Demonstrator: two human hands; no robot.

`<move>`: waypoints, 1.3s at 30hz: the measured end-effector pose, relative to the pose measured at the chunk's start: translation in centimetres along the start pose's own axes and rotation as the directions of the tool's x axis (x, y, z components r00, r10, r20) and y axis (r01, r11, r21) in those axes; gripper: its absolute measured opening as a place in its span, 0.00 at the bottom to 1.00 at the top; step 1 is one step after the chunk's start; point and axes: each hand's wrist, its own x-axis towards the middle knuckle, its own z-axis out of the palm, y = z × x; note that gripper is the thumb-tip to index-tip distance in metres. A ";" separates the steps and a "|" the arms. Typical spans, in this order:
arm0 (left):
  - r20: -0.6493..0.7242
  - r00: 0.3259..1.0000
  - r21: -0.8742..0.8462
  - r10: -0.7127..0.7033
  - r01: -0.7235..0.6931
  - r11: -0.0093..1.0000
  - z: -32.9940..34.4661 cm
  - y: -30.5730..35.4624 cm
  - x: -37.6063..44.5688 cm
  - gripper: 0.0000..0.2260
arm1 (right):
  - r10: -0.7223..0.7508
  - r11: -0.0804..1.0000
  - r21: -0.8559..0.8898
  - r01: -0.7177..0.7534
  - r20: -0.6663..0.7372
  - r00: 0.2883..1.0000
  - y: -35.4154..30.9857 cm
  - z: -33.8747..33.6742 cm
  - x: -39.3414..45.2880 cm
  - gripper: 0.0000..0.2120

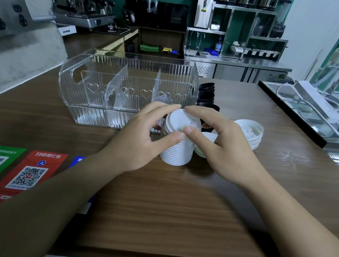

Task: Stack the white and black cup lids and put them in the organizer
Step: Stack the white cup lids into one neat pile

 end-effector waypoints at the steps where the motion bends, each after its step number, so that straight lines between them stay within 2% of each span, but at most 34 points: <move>1: 0.003 1.000 -0.003 -0.004 0.004 1.000 0.0 -0.1 0.0 0.30 | 0.000 1.000 -0.003 0.000 0.012 1.000 0.0 -0.1 0.0 0.20; 4: 0.027 0.999 -0.018 -0.017 0.017 1.000 -0.1 -0.4 0.0 0.30 | 0.004 1.000 -0.010 -0.003 0.055 0.998 0.0 -0.4 0.0 0.22; 11: 0.102 0.989 -0.095 -0.106 0.116 0.989 -0.1 -0.2 -0.2 0.44 | -0.001 0.999 -0.036 0.002 0.031 1.000 0.1 -0.2 0.0 0.21; 18: 0.137 0.984 -0.153 -0.117 0.138 0.979 0.2 -0.6 -0.1 0.49 | -0.002 1.000 -0.020 0.003 0.039 0.999 0.2 -0.2 -0.1 0.19; 25: 0.187 0.974 -0.290 -0.131 0.182 0.940 0.4 -1.0 0.0 0.50 | 0.003 0.999 0.037 -0.007 0.107 0.994 0.2 -0.8 0.1 0.21; 32: 0.165 0.978 -0.287 -0.128 0.172 0.942 0.5 -0.7 0.0 0.49 | 0.113 0.992 0.060 -0.114 0.017 0.993 -0.2 -0.2 0.0 0.21; 39: 0.151 0.986 -0.216 -0.071 0.103 0.971 0.7 -0.3 -0.3 0.44 | 0.120 0.990 0.064 -0.122 0.023 0.992 -0.4 -0.2 -0.1 0.25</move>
